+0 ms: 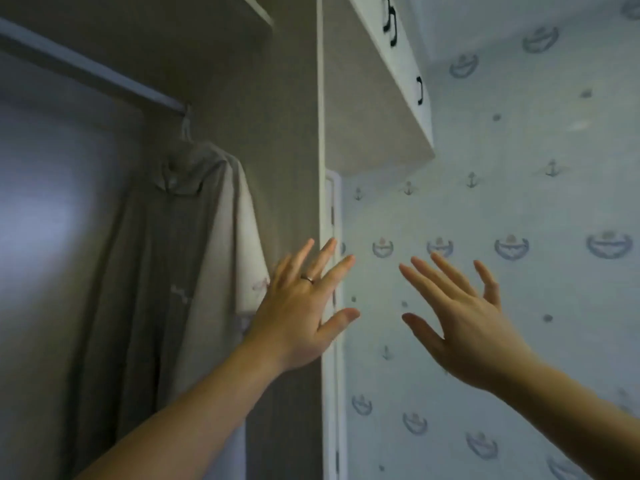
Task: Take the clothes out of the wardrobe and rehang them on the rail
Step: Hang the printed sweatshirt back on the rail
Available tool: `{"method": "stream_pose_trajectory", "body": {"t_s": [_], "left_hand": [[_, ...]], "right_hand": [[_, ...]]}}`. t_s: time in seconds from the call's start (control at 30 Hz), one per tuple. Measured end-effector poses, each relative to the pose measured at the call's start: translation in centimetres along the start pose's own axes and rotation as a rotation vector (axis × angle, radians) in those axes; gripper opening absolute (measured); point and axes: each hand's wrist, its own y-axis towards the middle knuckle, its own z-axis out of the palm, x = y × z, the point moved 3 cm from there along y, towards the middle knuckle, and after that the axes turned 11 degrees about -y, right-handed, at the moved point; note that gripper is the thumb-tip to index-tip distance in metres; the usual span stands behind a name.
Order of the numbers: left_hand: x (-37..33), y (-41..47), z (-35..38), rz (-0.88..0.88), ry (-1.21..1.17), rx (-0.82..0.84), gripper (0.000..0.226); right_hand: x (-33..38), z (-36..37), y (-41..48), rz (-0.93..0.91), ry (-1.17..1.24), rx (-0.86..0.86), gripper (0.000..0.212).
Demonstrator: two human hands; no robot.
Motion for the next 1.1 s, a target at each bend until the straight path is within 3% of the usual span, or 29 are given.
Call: {"method": "stream_pose_trajectory", "body": {"t_s": [0.23, 0.67, 1.1], "left_hand": [[-11.7, -4.7, 13.0, 0.041, -0.198, 0.209, 0.072], [-34.3, -8.8, 36.4, 0.163, -0.565, 0.647, 0.087], [-56.0, -5.5, 58.7, 0.424, -0.925, 1.021, 0.092]], "right_hand": [[-7.2, 3.0, -16.5, 0.128, -0.086, 0.321, 0.071], [-20.4, 5.5, -44.5, 0.532, -0.273, 0.827, 0.081], [-33.6, 6.7, -62.1, 1.237, -0.437, 1.132, 0.079]]}}
